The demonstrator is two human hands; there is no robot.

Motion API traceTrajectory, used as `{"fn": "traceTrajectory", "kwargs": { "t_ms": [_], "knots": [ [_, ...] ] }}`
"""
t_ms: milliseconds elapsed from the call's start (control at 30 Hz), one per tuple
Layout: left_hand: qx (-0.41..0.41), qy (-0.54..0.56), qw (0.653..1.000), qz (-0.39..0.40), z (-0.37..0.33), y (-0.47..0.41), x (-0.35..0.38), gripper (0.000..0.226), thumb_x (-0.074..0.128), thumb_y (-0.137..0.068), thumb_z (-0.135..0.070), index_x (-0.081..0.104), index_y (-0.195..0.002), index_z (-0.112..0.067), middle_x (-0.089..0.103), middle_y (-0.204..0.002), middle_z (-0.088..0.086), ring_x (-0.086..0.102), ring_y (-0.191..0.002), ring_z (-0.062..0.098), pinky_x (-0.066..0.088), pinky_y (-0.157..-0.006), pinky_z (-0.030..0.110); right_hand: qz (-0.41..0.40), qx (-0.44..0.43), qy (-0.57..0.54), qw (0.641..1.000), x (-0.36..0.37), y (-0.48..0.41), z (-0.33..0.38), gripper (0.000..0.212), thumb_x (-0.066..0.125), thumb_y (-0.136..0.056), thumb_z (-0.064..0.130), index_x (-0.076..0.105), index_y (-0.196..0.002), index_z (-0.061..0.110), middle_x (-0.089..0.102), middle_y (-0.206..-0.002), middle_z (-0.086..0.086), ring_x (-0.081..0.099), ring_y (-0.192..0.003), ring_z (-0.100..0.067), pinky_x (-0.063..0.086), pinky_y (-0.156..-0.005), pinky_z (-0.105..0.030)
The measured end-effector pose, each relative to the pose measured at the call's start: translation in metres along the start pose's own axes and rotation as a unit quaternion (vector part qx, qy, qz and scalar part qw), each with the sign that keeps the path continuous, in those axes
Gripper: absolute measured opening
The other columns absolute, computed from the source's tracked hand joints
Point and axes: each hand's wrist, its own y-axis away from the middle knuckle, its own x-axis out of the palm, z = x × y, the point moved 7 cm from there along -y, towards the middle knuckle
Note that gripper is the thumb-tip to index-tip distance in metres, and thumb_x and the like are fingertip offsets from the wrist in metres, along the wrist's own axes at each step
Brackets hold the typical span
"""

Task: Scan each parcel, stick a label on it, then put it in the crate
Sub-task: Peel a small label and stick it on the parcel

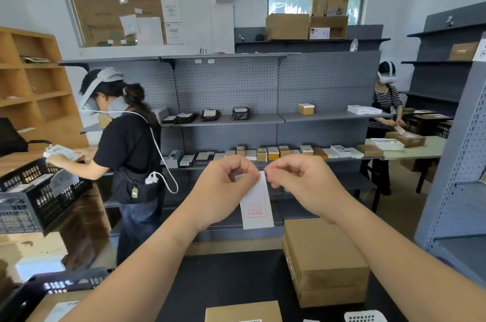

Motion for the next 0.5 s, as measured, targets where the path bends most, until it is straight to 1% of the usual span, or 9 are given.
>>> {"fn": "traceTrajectory", "kwargs": {
  "t_ms": [67,167,200,267,300,400,500],
  "knots": [
    [0.005,-0.013,1.000,0.016,-0.003,0.001,0.001,0.011,0.067,-0.094,-0.014,0.070,-0.083,-0.015,0.062,-0.072,-0.017,0.052,-0.065,-0.002,0.041,-0.064,0.013,0.012,-0.016,0.038,0.999,-0.003,-0.002,0.009,0.013,0.068,-0.095,0.016,0.079,-0.090,0.020,0.076,-0.080,0.005,0.070,-0.077,-0.006,0.054,-0.074,-0.016],
    [0.011,-0.031,0.999,0.035,-0.007,0.002,0.002,0.014,0.067,-0.095,-0.016,0.070,-0.082,-0.018,0.064,-0.074,-0.016,0.053,-0.066,-0.003,0.041,-0.065,0.013,0.034,-0.019,0.072,0.997,-0.002,-0.002,0.014,0.015,0.067,-0.095,0.015,0.080,-0.088,0.017,0.076,-0.077,0.001,0.071,-0.075,-0.010,0.057,-0.074,-0.021],
    [0.011,-0.034,0.998,0.041,-0.008,0.002,0.002,0.014,0.067,-0.095,-0.018,0.070,-0.081,-0.020,0.066,-0.076,-0.014,0.056,-0.068,0.000,0.043,-0.066,0.016,0.040,-0.016,0.074,0.996,-0.002,-0.002,0.015,0.015,0.067,-0.095,0.015,0.080,-0.088,0.016,0.077,-0.077,0.001,0.071,-0.075,-0.011,0.058,-0.074,-0.021],
    [0.012,-0.031,0.998,0.054,-0.008,0.002,0.003,0.016,0.067,-0.095,-0.020,0.070,-0.080,-0.025,0.068,-0.078,-0.009,0.060,-0.073,0.010,0.048,-0.068,0.027,0.049,-0.011,0.081,0.995,-0.001,-0.001,0.015,0.015,0.066,-0.095,0.015,0.080,-0.088,0.015,0.077,-0.076,0.002,0.072,-0.075,-0.011,0.058,-0.074,-0.021],
    [0.012,-0.028,0.998,0.057,-0.008,0.002,0.004,0.017,0.067,-0.095,-0.020,0.069,-0.079,-0.025,0.068,-0.078,-0.006,0.059,-0.072,0.014,0.048,-0.066,0.030,0.052,-0.010,0.085,0.995,-0.001,0.000,0.016,0.015,0.066,-0.095,0.015,0.080,-0.087,0.015,0.077,-0.076,0.003,0.072,-0.074,-0.010,0.058,-0.073,-0.021],
    [0.015,-0.022,0.998,0.065,-0.011,0.003,0.005,0.017,0.067,-0.095,-0.021,0.069,-0.079,-0.026,0.067,-0.080,0.011,0.053,-0.067,0.021,0.044,-0.061,0.034,0.057,-0.007,0.086,0.995,-0.001,0.002,0.017,0.015,0.067,-0.095,0.016,0.079,-0.085,0.018,0.076,-0.075,0.005,0.071,-0.071,-0.006,0.056,-0.070,-0.017],
    [0.015,-0.015,0.997,0.073,-0.014,0.005,0.006,0.015,0.067,-0.094,-0.024,0.069,-0.080,-0.027,0.065,-0.083,0.020,0.050,-0.066,0.023,0.042,-0.061,0.035,0.063,-0.010,0.091,0.994,-0.001,0.003,0.018,0.016,0.067,-0.095,0.016,0.078,-0.085,0.020,0.076,-0.074,0.005,0.069,-0.070,-0.004,0.057,-0.072,-0.018]
  ]
}}
